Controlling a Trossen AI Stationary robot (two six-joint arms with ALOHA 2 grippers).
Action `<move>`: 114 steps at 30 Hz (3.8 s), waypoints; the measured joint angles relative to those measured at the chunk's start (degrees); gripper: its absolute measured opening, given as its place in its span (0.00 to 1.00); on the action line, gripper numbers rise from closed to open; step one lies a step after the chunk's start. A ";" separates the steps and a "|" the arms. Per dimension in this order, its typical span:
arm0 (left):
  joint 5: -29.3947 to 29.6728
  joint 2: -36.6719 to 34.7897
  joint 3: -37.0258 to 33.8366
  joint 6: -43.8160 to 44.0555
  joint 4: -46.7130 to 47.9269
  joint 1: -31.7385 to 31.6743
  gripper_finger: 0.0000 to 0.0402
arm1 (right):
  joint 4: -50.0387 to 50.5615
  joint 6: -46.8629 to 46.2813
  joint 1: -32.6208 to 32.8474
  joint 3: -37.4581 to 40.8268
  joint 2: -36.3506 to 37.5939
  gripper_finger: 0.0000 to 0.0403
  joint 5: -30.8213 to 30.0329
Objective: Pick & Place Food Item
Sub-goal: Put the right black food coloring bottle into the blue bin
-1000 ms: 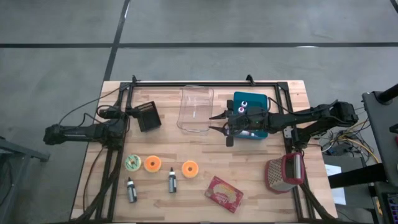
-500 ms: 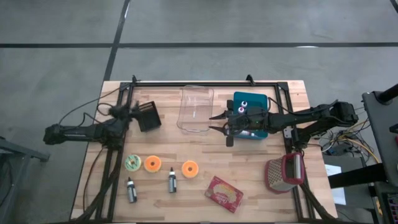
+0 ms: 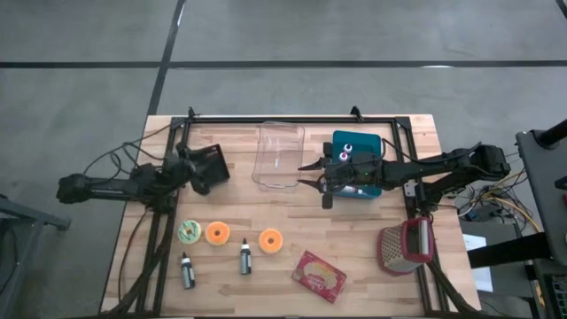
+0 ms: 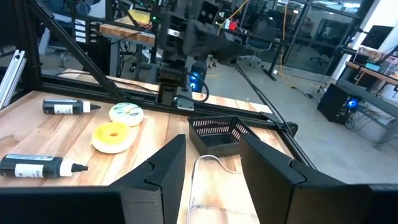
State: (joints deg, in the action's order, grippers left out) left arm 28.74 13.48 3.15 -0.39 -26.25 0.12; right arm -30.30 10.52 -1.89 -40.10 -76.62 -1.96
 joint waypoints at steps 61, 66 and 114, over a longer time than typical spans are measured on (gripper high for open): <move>-12.19 75.68 55.82 105.33 71.39 27.05 0.55 | 0.00 0.00 0.00 0.02 0.00 0.36 0.00; -14.55 78.01 55.75 105.70 68.62 27.47 0.55 | -0.01 -0.01 -0.01 0.02 0.02 0.36 0.00; -21.19 88.34 54.52 105.27 63.28 26.21 0.22 | 0.00 0.00 -0.02 0.02 0.02 0.36 0.00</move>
State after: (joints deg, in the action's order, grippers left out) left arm 7.55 101.82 57.67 104.88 37.03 26.33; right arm -30.30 10.52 -1.91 -40.07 -76.60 -1.96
